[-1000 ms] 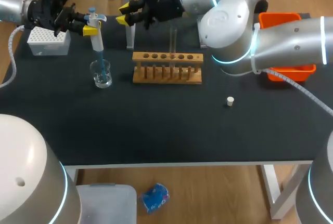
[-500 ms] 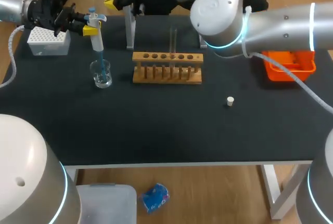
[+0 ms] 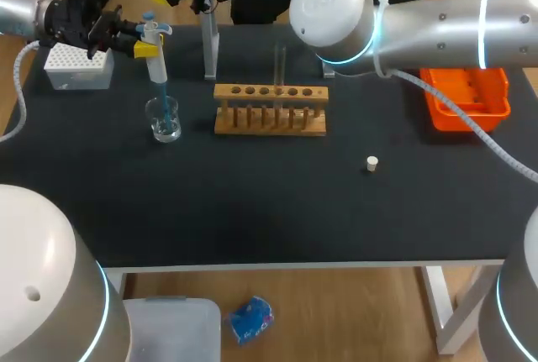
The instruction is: Invert the test tube, pick up the pipette, mount the tip to pipette, aspirate from beaker and dispense into the tube, eject the tip, return the pipette, and cap with the stopper.
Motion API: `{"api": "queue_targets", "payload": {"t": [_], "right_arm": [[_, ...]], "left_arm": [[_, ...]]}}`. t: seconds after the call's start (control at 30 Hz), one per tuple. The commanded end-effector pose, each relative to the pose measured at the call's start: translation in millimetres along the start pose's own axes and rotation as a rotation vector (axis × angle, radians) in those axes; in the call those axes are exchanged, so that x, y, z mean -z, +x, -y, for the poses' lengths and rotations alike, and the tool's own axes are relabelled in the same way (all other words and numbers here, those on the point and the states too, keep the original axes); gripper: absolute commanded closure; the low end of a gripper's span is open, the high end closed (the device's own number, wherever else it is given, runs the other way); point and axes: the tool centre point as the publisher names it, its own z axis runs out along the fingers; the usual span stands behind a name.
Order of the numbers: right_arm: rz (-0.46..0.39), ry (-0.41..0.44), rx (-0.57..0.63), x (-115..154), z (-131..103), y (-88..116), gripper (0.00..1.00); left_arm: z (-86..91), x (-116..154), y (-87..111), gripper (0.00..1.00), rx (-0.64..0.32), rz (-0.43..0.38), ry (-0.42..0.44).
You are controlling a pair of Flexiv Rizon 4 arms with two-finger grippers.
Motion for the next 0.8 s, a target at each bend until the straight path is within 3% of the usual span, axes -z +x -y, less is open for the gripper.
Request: {"api": "queue_targets", "payload": {"t": [0.03, 0.8], "right_arm": [[0.001, 0.022, 0.004, -10, -5, -4, 1.00], [-0.015, 0.047, -0.013, -26, 8, -3, 1.00]], "left_arm": [[-0.6, 2, -1.5, 1.00, -0.002, -0.008, 0.002], [-0.6, 2, -1.5, 1.00, -0.002, -0.008, 0.002]]}}
